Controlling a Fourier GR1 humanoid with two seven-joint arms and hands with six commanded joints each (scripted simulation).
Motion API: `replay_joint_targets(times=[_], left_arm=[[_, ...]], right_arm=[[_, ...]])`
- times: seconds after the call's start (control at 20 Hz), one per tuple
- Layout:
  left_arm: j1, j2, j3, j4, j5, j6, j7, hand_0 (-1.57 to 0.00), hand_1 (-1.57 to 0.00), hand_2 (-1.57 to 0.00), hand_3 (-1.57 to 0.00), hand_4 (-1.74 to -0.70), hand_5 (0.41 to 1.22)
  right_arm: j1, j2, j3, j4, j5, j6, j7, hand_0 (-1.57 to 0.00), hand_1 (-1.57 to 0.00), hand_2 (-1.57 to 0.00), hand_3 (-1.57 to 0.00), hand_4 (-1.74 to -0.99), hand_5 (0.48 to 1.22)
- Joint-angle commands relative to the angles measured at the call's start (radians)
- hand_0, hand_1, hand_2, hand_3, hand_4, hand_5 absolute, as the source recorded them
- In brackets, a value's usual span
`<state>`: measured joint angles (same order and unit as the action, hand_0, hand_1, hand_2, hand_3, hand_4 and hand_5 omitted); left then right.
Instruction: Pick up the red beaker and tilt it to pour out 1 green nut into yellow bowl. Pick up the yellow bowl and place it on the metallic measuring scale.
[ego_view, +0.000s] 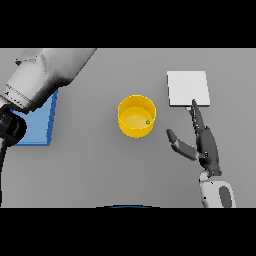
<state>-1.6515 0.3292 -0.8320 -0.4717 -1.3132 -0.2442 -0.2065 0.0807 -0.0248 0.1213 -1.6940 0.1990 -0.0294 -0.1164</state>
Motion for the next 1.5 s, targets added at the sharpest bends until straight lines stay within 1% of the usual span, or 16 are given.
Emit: replay_joint_targets(times=[0.0, 0.05, 0.15, 0.3, 0.35, 0.45, 0.6, 0.7, 0.8, 0.95, 1.1, 1.15, 1.2, 1.25, 1.3, 1.45], left_arm=[[-0.014, 0.024, 0.063, 0.039, 0.051, -0.014, 0.004, -1.57, -1.57, -1.57, -1.57, -1.73, 1.221], [-0.024, 0.044, 0.158, 0.080, 0.128, -0.050, 0.051, -1.57, -1.57, -1.57, -1.52, -1.73, 1.221], [-0.034, 0.103, 0.322, 0.151, 0.263, -0.068, 0.115, -1.57, -1.57, -1.57, -1.51, -1.73, 1.221], [0.016, 0.191, 0.522, 0.231, 0.455, -0.052, 0.140, -1.57, -1.57, -1.57, -1.53, -1.74, 1.221], [0.043, 0.221, 0.581, 0.249, 0.514, -0.030, 0.150, -1.57, -1.57, -1.57, -1.54, -1.74, 1.221], [0.118, 0.262, 0.655, 0.268, 0.597, 0.021, 0.184, -1.57, -1.57, -1.57, -1.55, -1.74, 1.221], [0.237, 0.268, 0.709, 0.271, 0.676, 0.136, 0.305, -1.57, -1.57, -1.57, -1.56, -1.74, 1.221], [0.320, 0.269, 0.767, 0.252, 0.757, 0.201, 0.331, -1.57, -1.57, -1.57, -1.56, -1.74, 1.221], [0.382, 0.268, 0.818, 0.227, 0.826, 0.252, 0.407, -1.57, -1.57, -1.57, -1.57, -1.74, 1.221], [0.529, 0.264, 0.860, 0.125, 0.913, 0.275, 0.441, -1.57, -1.57, -1.57, -1.57, -1.74, 1.221], [0.706, 0.238, 0.873, -0.035, 0.985, 0.314, 0.463, -1.57, -1.57, -1.57, -1.57, -1.74, 1.221], [0.768, 0.229, 0.875, -0.099, 1.008, 0.326, 0.474, -1.57, -1.57, -1.57, -1.57, -1.74, 1.221], [0.827, 0.222, 0.875, -0.167, 1.026, 0.330, 0.509, -1.57, -1.57, -1.57, -1.57, -1.74, 1.221], [0.876, 0.211, 0.872, -0.229, 1.042, 0.335, 0.536, -1.57, -1.57, -1.57, -1.57, -1.74, 1.186], [0.918, 0.207, 0.867, -0.291, 1.052, 0.341, 0.559, -1.57, -1.57, -1.57, -1.57, -1.74, 1.151], [1.026, 0.191, 0.855, -0.442, 1.073, 0.359, 0.634, -1.57, -1.57, -1.57, -1.57, -1.74, 0.984]], right_arm=[[-0.001, -0.011, -0.006, -0.002, 0.005, -0.003, -0.009, 0.00, 0.00, 0.00, 0.00, -1.104, 0.563], [-0.011, -0.017, -0.011, -0.002, -0.007, 0.005, -0.014, 0.00, 0.00, 0.00, 0.00, -1.102, 0.572], [-0.012, -0.017, -0.003, -0.002, -0.006, 0.011, -0.010, 0.00, 0.00, 0.00, 0.00, -1.105, 0.578], [-0.019, -0.025, -0.006, 0.006, -0.008, 0.014, -0.008, 0.00, 0.00, 0.00, 0.00, -1.121, 0.588], [-0.012, -0.020, 0.002, 0.012, -0.002, 0.015, -0.018, 0.00, 0.00, 0.00, 0.00, -1.118, 0.595], [-0.037, -0.028, 0.005, 0.016, 0.012, 0.011, 0.007, 0.00, 0.00, 0.00, 0.00, -1.127, 0.606], [-0.026, -0.045, -0.001, 0.022, 0.010, 0.020, -0.009, 0.00, 0.00, 0.00, 0.00, -1.138, 0.626], [-0.029, -0.049, 0.001, 0.016, 0.003, 0.030, -0.012, 0.00, 0.00, 0.00, 0.00, -1.134, 0.632], [-0.023, -0.054, -0.002, 0.021, -0.003, 0.036, -0.017, 0.00, 0.00, 0.00, 0.00, -1.138, 0.648], [-0.038, -0.050, -0.004, 0.027, -0.017, 0.043, -0.006, 0.00, 0.00, 0.00, 0.00, -1.127, 0.664], [-0.024, -0.057, -0.004, 0.039, 0.001, 0.034, -0.046, 0.00, 0.00, 0.00, 0.00, -1.151, 0.676], [-0.021, -0.051, 0.003, 0.034, 0.006, 0.031, -0.050, 0.00, 0.00, 0.00, 0.00, -1.159, 0.677], [-0.023, -0.052, 0.008, 0.025, 0.016, 0.029, -0.042, 0.00, 0.00, 0.00, 0.00, -1.166, 0.676], [-0.031, -0.050, 0.008, 0.033, 0.020, 0.024, -0.028, 0.00, 0.00, 0.00, 0.00, -1.175, 0.676], [-0.021, -0.054, 0.005, 0.029, 0.011, 0.031, -0.044, 0.00, 0.00, 0.00, 0.00, -1.174, 0.676], [-0.025, -0.051, -0.004, 0.044, 0.003, 0.027, -0.032, 0.00, 0.00, 0.00, 0.00, -1.161, 0.671]])
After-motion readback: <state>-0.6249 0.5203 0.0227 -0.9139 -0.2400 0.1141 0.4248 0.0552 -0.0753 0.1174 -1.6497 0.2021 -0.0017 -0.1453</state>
